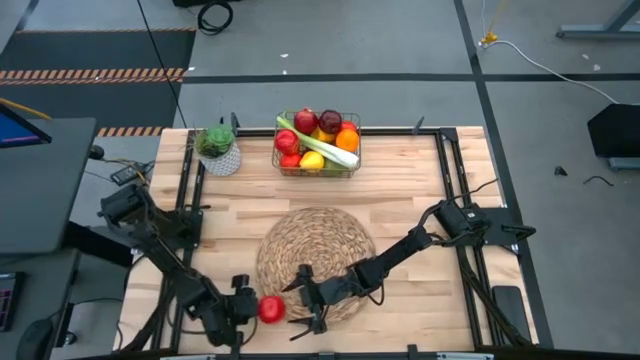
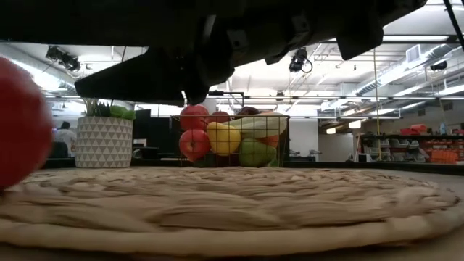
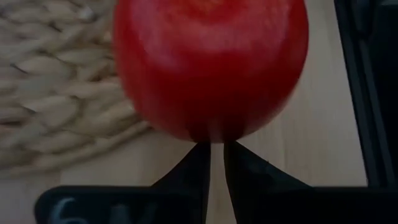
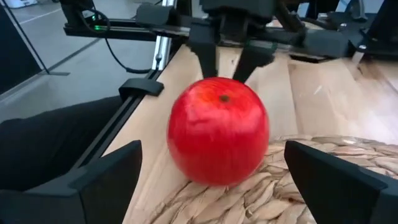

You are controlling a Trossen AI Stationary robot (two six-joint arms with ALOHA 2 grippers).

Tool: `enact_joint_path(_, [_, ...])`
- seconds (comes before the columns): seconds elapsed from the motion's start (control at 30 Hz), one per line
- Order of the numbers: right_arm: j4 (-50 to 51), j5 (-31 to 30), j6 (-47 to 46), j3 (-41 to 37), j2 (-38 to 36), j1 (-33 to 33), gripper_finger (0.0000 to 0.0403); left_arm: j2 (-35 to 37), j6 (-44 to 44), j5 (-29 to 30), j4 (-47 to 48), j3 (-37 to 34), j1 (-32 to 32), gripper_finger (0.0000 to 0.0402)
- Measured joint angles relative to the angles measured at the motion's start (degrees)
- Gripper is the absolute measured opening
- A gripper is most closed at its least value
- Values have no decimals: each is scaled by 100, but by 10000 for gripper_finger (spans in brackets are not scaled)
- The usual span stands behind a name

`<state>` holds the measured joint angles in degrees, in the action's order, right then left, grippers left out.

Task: Build produce basket
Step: Put the apple into the wire basket

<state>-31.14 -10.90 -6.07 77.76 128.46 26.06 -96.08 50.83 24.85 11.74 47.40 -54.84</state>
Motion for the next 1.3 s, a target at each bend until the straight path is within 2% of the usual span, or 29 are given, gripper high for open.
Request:
enact_joint_path(0.27, [18,2,-2,-2,0,-5,399,7,-504,-51,-221,0,553,52])
enact_joint_path(0.57, [228,2,-129,-2,0,-24,399,62,-795,-182,-744,2,630,52])
enact_joint_path(0.83, [293,-22,-191,-2,0,-28,397,430,-947,-205,-716,-1,411,52])
enact_joint_path(1.03, [369,-24,-190,-2,-2,-28,396,1019,-1402,81,-733,0,294,52])
enact_joint_path(1.3, [656,-26,-192,-2,-4,-28,396,1376,-1538,90,-1146,0,-400,52])
